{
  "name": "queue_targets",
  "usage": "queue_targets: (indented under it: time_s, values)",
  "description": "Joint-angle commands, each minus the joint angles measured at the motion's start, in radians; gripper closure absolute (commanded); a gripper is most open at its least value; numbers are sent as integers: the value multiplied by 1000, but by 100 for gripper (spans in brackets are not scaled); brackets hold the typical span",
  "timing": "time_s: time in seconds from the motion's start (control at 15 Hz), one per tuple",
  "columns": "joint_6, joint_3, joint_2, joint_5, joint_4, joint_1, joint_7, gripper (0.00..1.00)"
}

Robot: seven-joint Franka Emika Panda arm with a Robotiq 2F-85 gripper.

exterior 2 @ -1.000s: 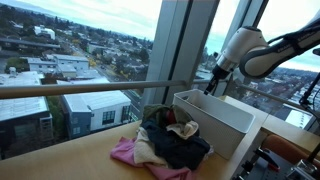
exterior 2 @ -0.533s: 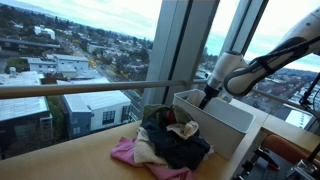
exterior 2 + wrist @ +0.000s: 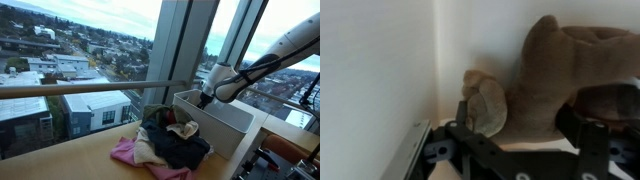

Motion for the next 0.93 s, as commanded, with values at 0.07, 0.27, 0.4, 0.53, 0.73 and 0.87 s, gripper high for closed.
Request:
queue_targets:
  time_s: [0.07,0.27,0.4,0.53,0.73,0.87]
  values:
    - [1,38,78,38,40,-35,-47,51]
    - [1,41,70,38,14,-41,-52,72]
    - [0,38,18,36,-29,-45,-54,85]
    - [7,30,-74,31,-110,-43,-47,99]
    - [16,15,-230,25,-222,-38,-34,100]
    - [7,-1,-326,12,-268,-26,-24,100]
